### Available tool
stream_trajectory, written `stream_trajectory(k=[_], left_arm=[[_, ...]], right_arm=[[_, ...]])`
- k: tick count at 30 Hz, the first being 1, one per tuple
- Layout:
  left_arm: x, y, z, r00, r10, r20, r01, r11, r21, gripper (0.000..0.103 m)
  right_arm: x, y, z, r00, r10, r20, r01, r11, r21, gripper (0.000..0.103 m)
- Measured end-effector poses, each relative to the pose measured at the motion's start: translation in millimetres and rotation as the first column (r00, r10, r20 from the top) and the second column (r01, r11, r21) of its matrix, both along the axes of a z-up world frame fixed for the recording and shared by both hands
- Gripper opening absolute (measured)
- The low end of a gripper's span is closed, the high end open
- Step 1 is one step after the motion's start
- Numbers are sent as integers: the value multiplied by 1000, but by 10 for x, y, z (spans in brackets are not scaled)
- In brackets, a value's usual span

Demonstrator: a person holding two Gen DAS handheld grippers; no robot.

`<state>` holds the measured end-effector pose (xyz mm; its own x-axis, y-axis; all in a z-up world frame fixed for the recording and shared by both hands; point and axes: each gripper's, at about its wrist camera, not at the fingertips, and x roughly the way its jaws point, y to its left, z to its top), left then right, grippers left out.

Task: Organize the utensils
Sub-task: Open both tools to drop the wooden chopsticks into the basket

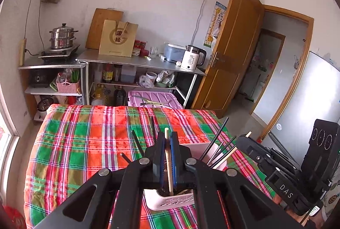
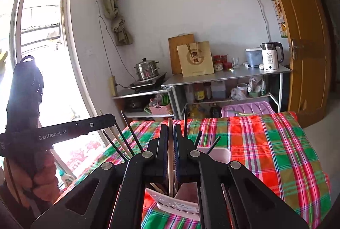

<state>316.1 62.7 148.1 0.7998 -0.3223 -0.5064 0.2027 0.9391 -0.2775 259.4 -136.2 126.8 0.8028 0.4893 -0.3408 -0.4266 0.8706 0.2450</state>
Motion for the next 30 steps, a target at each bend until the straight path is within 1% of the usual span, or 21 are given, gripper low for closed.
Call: stream_trajectory(k=[5,8,15,17,18,20,25,29,30], left_arm=[[82,-2,-207,999,-4,-48,4,1000,2,5],[102,-2,-275,998,2,-60,-1,1000,6,5],[97,18,-286,997,14,-76,-14,1000,6,5],[75,22,-269,997,20,-73,-19,1000,13,8],[53,32,-256,997,20,-71,-19,1000,12,12],[-15,49,-217,998,28,-57,-28,1000,6,16],[-248,83,-79,999,38,-13,-38,999,3,17],[-533,124,5,999,44,26,-44,999,-6,18],[-604,131,19,998,46,35,-45,999,-9,20]], right_arm=[[35,31,-140,999,5,-37,-6,1000,-20,5],[46,40,-204,999,6,-49,-8,1000,-28,5],[43,80,-230,998,12,-65,-15,999,-48,5],[22,76,-196,998,4,-60,-7,998,-57,9],[1,69,-172,998,2,-57,-5,998,-57,13],[-58,45,-118,999,6,-44,-8,999,-54,14],[-222,-44,15,1000,5,-13,-5,999,-52,15],[-397,-164,71,1000,-1,-1,1,999,-44,15],[-449,-189,73,1000,-5,1,5,999,-45,15]])
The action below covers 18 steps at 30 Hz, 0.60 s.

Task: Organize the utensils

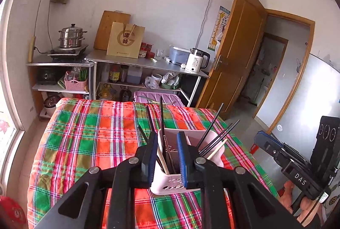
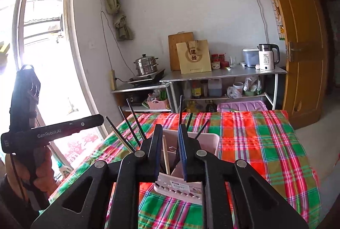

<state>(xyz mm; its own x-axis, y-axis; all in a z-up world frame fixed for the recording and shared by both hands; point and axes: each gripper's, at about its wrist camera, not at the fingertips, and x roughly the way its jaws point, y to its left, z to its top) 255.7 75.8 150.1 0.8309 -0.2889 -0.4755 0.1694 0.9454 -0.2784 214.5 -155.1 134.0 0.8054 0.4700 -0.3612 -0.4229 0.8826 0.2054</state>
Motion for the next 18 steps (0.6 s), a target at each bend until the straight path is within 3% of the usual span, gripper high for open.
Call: stream_trajectory(k=[6,12,18], left_arm=[[-552,-70,-109,999,-4,33,4,1000,26,24],[-1096,-197,-328,999,-12,44,10,999,39,26],[-1574,-331,-561,999,-3,51,1,999,45,40]], right_arm=[[-396,-169,-51,1000,-5,13,5,1000,-5,27],[-830,-289,-130,1000,-4,22,4,1000,-19,29],[-1272,-308,-271,1000,6,24,-5,999,-49,39]])
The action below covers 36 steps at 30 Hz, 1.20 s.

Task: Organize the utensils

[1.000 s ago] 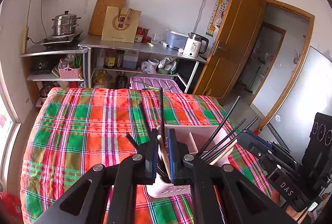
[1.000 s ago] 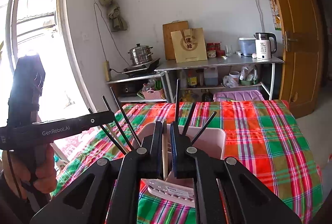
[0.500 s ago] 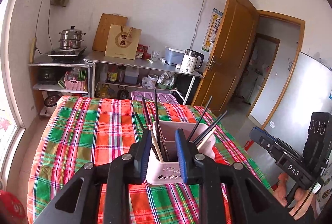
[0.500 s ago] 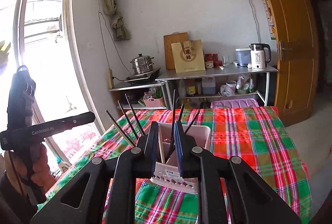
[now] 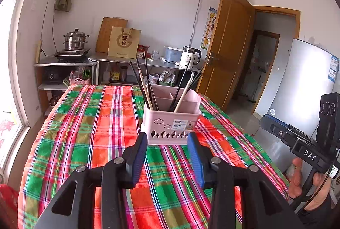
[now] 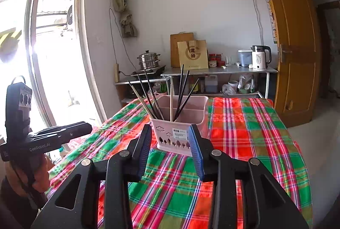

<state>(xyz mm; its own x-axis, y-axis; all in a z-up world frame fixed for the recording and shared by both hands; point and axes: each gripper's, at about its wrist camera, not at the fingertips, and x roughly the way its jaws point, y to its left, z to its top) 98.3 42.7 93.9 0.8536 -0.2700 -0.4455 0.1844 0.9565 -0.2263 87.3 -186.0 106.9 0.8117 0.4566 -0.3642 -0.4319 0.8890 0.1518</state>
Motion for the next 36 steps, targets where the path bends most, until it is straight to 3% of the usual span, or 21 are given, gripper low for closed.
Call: stream_trajectory(k=[8,17,25,36], left_arm=[[-408,-166,-287,1000,20,-24,-19,999,32,40],[-721,-222,-406,999,35,1,-35,998,46,40],[-737,-250,-517,999,39,0,-39,997,64,40],[-641,-279,-637,999,44,-26,-42,996,81,40]], right_arm=[[-381,-24,-214,1000,-13,-18,12,1000,-26,40],[-604,-25,-415,999,-29,-43,27,999,-29,41],[-668,33,-527,999,-37,-26,35,996,-87,42],[-623,18,-599,998,-47,-44,43,995,-91,44]])
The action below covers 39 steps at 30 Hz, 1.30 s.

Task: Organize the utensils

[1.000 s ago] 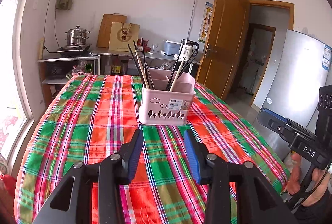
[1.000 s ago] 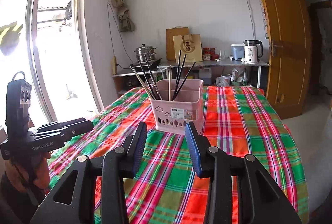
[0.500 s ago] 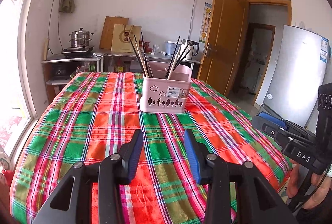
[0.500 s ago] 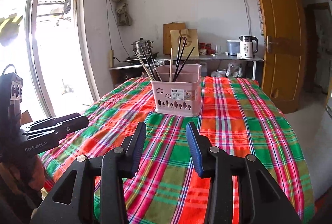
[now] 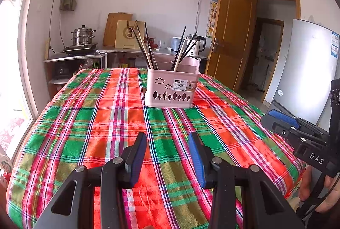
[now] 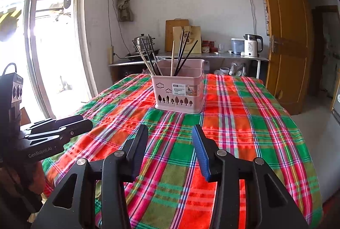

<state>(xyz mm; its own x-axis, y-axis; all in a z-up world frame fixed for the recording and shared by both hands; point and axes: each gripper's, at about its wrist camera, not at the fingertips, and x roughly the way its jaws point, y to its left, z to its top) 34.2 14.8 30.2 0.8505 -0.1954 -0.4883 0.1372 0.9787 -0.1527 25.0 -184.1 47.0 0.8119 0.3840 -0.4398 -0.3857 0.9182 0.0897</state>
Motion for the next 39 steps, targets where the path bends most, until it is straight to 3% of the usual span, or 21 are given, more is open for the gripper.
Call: stream_trajectory(k=[39], left_arm=[[-34,-66,-6,1000,8,11,-8,1000,28,40]], right_arm=[[18,37,-2,1000,11,-3,-11,1000,-9,44]])
